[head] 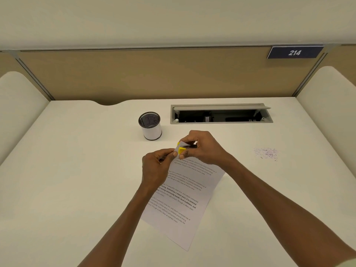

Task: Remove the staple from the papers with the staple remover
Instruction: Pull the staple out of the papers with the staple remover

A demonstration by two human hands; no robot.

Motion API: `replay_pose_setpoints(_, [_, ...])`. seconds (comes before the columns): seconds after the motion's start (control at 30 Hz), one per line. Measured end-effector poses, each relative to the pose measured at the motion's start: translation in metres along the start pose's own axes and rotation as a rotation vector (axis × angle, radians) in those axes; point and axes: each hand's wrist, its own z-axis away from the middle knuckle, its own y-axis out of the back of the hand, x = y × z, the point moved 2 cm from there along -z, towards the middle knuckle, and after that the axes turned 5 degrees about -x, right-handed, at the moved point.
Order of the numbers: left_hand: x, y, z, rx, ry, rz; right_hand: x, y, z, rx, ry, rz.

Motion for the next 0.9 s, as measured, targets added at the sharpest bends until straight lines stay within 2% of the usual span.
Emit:
replay_pose_setpoints(0.27, [-0.002, -0.002, 0.001, 0.001, 0.0, 0.033, 0.005, 0.001, -0.002, 0.014, 0.016, -0.009])
replay_pose_setpoints(0.6, [-0.004, 0.001, 0.0, -0.009, 0.079, 0.032, 0.021, 0.005, -0.004, -0.09, -0.071, 0.075])
replay_pose_setpoints(0.8, [-0.017, 0.012, -0.002, 0.015, 0.12, 0.033, 0.047, 0.029, -0.005, -0.008, -0.14, 0.071])
replay_pose_setpoints(0.9, [-0.024, 0.017, -0.002, 0.009, 0.15, 0.035, 0.068, 0.044, -0.006, 0.122, -0.251, 0.116])
